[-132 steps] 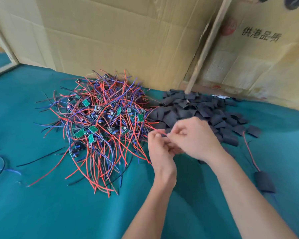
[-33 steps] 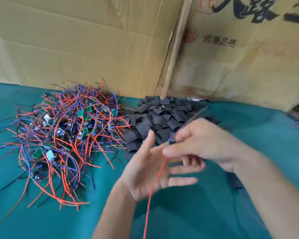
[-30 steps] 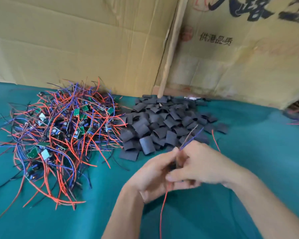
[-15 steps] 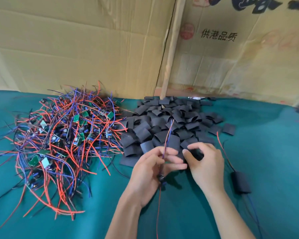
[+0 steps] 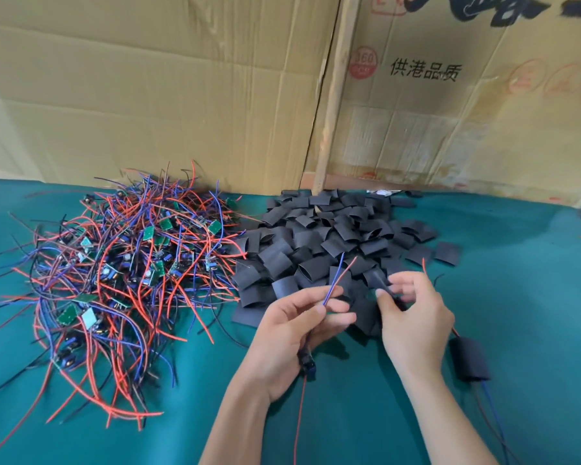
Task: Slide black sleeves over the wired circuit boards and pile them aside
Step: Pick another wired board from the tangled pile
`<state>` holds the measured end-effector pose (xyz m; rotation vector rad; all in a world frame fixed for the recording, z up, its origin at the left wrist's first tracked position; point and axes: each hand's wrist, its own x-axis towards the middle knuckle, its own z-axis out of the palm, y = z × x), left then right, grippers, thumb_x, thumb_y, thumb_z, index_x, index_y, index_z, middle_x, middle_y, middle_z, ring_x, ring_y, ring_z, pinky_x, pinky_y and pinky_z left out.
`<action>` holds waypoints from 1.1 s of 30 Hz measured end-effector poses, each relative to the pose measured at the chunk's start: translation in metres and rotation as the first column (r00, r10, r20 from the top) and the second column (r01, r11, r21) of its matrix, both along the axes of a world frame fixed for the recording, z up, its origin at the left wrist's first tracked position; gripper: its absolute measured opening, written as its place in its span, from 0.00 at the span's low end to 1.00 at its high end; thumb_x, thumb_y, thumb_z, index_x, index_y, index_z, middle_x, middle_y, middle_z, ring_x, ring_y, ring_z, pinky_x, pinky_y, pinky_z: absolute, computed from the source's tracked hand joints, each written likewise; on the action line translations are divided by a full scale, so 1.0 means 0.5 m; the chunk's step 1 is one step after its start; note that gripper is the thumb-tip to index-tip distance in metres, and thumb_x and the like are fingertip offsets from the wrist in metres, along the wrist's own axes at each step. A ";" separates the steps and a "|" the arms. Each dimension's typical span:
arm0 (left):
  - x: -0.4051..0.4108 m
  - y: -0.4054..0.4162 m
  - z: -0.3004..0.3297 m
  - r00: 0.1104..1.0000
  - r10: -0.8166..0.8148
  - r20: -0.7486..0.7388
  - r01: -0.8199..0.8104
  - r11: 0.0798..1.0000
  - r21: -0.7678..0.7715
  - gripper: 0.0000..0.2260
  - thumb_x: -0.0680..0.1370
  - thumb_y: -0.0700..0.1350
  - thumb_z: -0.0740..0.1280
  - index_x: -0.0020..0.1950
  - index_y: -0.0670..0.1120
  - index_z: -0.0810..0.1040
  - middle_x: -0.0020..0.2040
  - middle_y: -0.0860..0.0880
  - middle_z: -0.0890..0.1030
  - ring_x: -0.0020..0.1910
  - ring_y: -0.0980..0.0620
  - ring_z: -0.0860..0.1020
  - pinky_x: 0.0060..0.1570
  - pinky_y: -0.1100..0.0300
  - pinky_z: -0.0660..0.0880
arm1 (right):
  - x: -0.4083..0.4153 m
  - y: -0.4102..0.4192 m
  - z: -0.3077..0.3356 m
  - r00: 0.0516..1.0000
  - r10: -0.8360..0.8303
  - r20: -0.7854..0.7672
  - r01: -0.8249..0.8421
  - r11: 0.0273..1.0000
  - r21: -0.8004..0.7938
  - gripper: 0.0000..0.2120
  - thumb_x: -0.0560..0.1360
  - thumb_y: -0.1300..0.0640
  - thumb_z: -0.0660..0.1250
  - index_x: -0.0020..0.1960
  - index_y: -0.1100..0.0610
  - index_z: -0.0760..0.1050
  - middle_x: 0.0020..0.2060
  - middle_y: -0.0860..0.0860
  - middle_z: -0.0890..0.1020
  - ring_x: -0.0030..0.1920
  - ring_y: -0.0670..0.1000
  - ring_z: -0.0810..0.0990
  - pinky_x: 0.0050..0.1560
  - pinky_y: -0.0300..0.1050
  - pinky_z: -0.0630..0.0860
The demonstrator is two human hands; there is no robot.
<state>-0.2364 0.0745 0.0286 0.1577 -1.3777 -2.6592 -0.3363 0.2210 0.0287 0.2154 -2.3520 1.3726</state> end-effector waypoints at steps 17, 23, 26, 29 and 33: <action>-0.014 0.013 0.005 0.982 0.187 0.033 -0.185 0.981 -0.061 0.13 0.79 0.47 0.69 0.54 0.37 0.81 0.44 0.38 0.80 0.42 0.43 0.79 0.43 0.50 0.80 | 0.140 -0.065 0.041 0.923 0.371 -0.101 -0.381 0.918 -0.106 0.15 0.71 0.62 0.78 0.42 0.50 0.72 0.47 0.37 0.85 0.35 0.48 0.83 0.38 0.40 0.79; -0.010 0.012 0.003 0.991 0.128 -0.029 -0.130 0.986 -0.104 0.09 0.80 0.42 0.70 0.56 0.37 0.84 0.53 0.33 0.84 0.53 0.38 0.82 0.62 0.41 0.77 | 0.129 -0.047 0.053 0.892 0.452 0.010 -0.446 0.883 -0.148 0.13 0.68 0.60 0.81 0.38 0.50 0.77 0.38 0.41 0.85 0.36 0.46 0.84 0.38 0.30 0.75; -0.013 0.011 0.002 0.990 0.131 -0.053 -0.139 0.971 -0.194 0.08 0.81 0.38 0.66 0.54 0.39 0.85 0.44 0.37 0.84 0.39 0.44 0.78 0.43 0.58 0.79 | 0.121 -0.041 0.055 0.893 0.449 0.012 -0.444 0.886 -0.132 0.13 0.69 0.59 0.80 0.41 0.49 0.76 0.33 0.44 0.85 0.33 0.47 0.84 0.37 0.33 0.76; -0.014 0.008 -0.003 0.987 0.159 -0.024 -0.160 0.959 -0.235 0.10 0.83 0.34 0.63 0.53 0.40 0.85 0.30 0.46 0.76 0.23 0.52 0.70 0.35 0.65 0.77 | 0.104 -0.029 0.060 0.927 0.375 -0.003 -0.368 0.907 -0.205 0.16 0.70 0.58 0.79 0.52 0.46 0.77 0.41 0.42 0.87 0.38 0.47 0.86 0.41 0.36 0.79; -0.013 0.008 -0.008 0.999 0.043 -0.028 -0.049 0.966 -0.252 0.09 0.80 0.36 0.64 0.51 0.41 0.85 0.30 0.46 0.74 0.23 0.50 0.74 0.56 0.52 0.80 | 0.069 -0.008 0.067 0.946 0.314 0.080 -0.217 0.796 -0.566 0.15 0.77 0.62 0.73 0.61 0.49 0.80 0.45 0.50 0.88 0.38 0.51 0.87 0.48 0.44 0.83</action>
